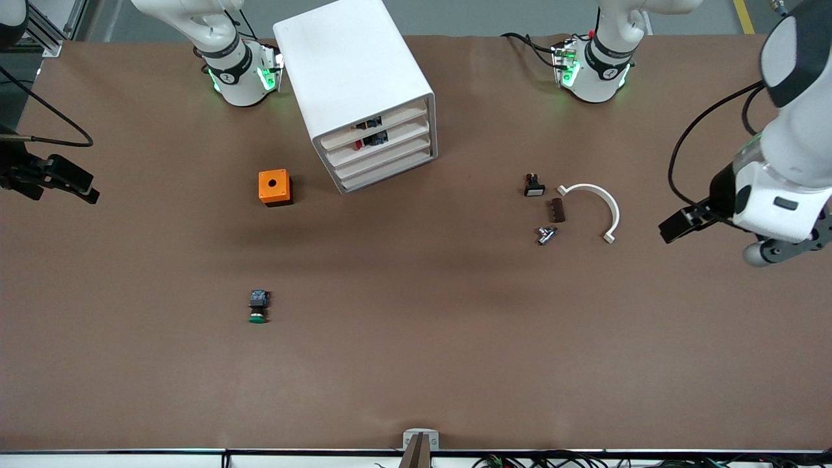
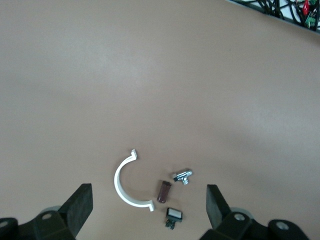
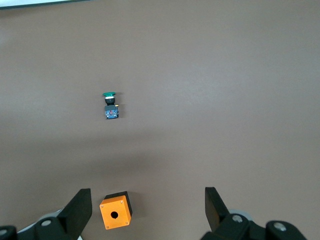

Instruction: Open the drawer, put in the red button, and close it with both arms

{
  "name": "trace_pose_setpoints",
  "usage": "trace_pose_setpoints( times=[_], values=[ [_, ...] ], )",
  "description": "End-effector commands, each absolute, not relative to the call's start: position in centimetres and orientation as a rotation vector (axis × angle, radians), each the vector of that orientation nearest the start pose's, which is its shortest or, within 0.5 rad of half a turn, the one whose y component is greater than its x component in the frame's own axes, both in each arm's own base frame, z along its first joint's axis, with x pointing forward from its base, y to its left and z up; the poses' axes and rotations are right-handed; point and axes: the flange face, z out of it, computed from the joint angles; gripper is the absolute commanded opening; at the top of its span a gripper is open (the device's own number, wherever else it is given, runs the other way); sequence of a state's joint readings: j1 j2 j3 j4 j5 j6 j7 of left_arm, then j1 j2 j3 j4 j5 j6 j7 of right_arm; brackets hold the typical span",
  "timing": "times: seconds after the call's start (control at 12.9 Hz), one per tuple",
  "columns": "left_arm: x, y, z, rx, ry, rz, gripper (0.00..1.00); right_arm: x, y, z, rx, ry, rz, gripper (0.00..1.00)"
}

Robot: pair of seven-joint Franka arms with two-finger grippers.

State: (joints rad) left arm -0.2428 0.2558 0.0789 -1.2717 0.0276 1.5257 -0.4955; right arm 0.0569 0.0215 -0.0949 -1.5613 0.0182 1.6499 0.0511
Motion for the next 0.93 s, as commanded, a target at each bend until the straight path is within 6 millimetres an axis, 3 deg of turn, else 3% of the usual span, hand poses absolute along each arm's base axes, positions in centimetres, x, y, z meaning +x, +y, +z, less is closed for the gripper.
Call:
trace_pose_setpoints(
  times=[0.0,0.08,0.23,0.39,0.85],
  values=[
    [60.3,-8.9,62.4,-3.093,-0.411,0.018,1.00,56.2,-1.8,63.2,-3.107,0.126,-0.119,1.00],
    [59.4,-8.4,62.8,-3.103,-0.362,0.044,1.00,56.2,-1.7,63.2,-3.107,0.123,-0.121,1.00],
    [57.9,-5.3,63.9,-3.121,-0.289,0.042,1.00,56.1,-1.7,63.3,-3.106,0.123,-0.121,1.00],
    [56.0,-3.8,64.6,-3.131,-0.237,0.041,1.00,56.1,-1.7,63.4,-3.104,0.123,-0.126,1.00],
    [51.5,-3.1,65.1,-3.141,-0.240,0.038,1.00,55.7,-1.7,63.6,-3.104,0.170,-0.080,1.00]
  ],
)
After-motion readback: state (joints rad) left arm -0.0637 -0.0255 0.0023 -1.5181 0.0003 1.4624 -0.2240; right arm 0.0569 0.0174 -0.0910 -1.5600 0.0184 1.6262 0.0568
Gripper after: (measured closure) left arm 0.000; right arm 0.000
